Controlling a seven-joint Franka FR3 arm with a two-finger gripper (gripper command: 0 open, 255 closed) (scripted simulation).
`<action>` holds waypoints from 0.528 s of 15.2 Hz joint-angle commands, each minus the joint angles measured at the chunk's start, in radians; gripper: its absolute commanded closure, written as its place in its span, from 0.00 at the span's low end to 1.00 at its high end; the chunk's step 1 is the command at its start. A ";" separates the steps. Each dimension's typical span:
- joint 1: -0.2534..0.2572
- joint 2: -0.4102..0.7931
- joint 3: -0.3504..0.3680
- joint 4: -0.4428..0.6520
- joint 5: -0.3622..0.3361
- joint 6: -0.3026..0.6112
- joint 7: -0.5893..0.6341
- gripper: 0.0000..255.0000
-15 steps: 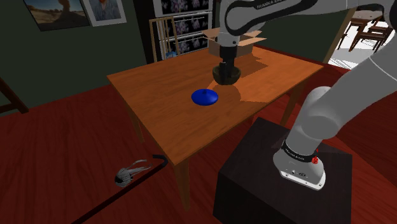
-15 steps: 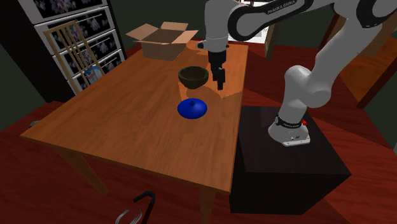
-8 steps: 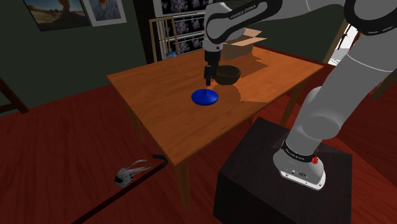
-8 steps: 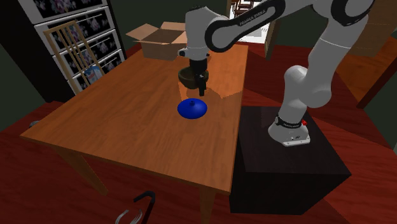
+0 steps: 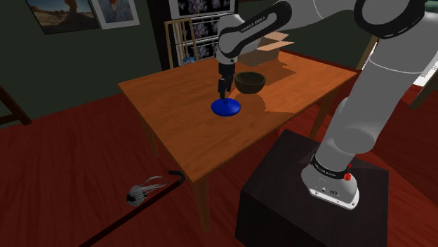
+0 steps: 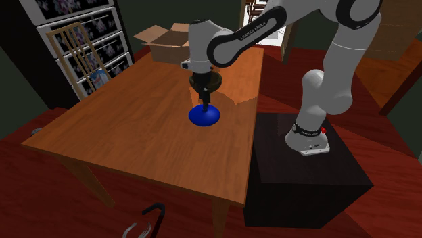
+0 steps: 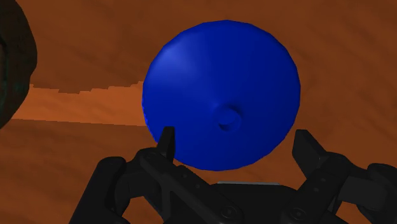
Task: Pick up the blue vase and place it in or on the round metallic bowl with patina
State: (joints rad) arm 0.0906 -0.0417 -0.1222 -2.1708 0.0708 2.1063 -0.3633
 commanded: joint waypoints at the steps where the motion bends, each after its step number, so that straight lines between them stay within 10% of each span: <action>1: 0.000 0.016 0.000 -0.012 0.003 0.028 -0.004 0.00; 8: 0.001 0.025 0.000 -0.024 0.006 0.049 -0.006 0.00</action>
State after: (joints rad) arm 0.0912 -0.0169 -0.1220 -2.1946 0.0766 2.1550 -0.3688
